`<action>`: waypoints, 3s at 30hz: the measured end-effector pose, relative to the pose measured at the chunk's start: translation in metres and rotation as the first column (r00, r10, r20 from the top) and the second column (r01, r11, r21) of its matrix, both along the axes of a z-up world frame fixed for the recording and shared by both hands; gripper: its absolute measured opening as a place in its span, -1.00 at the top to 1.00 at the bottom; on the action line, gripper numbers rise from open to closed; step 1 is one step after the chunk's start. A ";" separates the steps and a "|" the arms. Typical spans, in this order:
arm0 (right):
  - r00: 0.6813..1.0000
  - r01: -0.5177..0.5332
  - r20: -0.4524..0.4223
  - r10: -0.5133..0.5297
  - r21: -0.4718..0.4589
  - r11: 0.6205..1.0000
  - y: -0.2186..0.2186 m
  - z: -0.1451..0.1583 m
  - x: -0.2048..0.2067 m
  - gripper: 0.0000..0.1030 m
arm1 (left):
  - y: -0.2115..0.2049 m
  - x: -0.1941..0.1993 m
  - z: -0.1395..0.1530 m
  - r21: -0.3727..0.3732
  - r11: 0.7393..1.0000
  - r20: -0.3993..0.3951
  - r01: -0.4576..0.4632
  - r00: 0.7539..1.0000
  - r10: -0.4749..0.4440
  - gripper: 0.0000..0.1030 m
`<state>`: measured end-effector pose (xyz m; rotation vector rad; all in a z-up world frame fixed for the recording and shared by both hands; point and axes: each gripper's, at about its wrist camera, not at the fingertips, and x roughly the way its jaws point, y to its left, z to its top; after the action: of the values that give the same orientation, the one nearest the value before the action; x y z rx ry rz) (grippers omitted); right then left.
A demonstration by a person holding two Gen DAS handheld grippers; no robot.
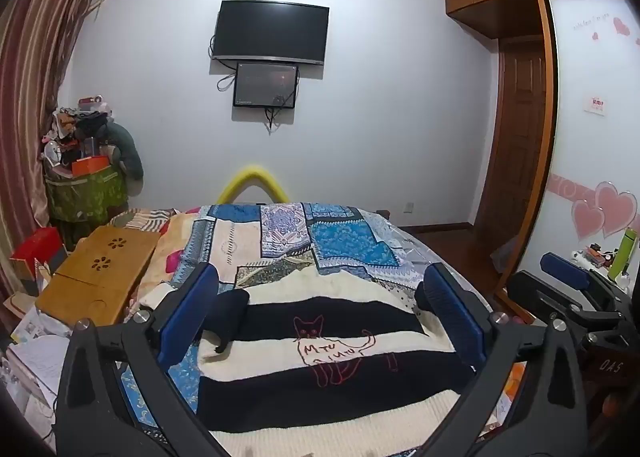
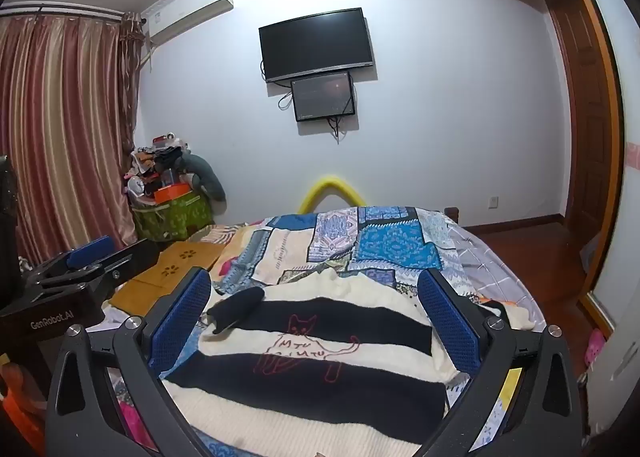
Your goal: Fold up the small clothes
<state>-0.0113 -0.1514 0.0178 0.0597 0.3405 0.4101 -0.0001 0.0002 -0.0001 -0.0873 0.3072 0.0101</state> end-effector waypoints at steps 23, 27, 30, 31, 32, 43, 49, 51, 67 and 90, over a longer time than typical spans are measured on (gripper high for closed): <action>1.000 0.018 -0.008 -0.018 -0.003 1.000 -0.004 -0.013 0.007 -0.99 | 0.000 -0.001 -0.001 -0.005 1.000 -0.004 0.013 1.000 -0.013 -1.00; 1.000 0.022 -0.005 -0.022 -0.006 1.000 -0.004 -0.010 0.005 -0.99 | -0.001 -0.001 -0.001 -0.003 1.000 -0.006 0.013 1.000 -0.013 -1.00; 1.000 0.027 0.001 -0.027 -0.010 1.000 -0.003 -0.008 0.003 -0.99 | -0.002 -0.002 0.000 0.001 1.000 -0.007 0.013 1.000 -0.013 -1.00; 1.000 0.028 0.000 -0.028 -0.010 1.000 -0.003 -0.008 0.003 -0.99 | -0.002 -0.002 0.000 0.004 1.000 -0.009 0.013 1.000 -0.013 -1.00; 1.000 0.028 -0.001 -0.028 -0.009 1.000 -0.004 -0.008 0.003 -0.99 | -0.002 -0.002 0.000 0.005 1.000 -0.011 0.014 1.000 -0.014 -1.00; 0.999 0.037 -0.006 -0.037 -0.009 0.999 -0.006 -0.003 0.001 -0.99 | -0.003 -0.001 0.001 0.007 1.000 -0.013 0.018 1.000 -0.018 -1.00; 0.999 0.037 -0.007 -0.037 -0.008 0.999 -0.007 -0.001 0.003 -0.99 | -0.004 -0.001 0.001 0.010 1.000 -0.011 0.018 1.000 -0.017 -1.00; 0.999 0.035 -0.007 -0.036 -0.008 0.999 -0.007 -0.001 0.003 -0.99 | -0.004 -0.001 0.002 0.010 1.000 -0.009 0.016 1.000 -0.016 -1.00; 0.999 0.036 -0.008 -0.036 -0.006 0.999 -0.008 -0.002 0.003 -0.99 | -0.005 -0.006 0.003 0.021 1.000 -0.003 0.017 1.000 -0.017 -1.00; 0.999 0.027 -0.035 -0.027 -0.015 1.000 -0.004 -0.006 0.009 -0.99 | -0.004 -0.004 0.004 0.014 1.000 -0.010 0.014 1.000 -0.014 -1.00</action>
<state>-0.0020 -0.1550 0.0117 0.0574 0.3767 0.3801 -0.0036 -0.0039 0.0041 -0.0710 0.3175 -0.0015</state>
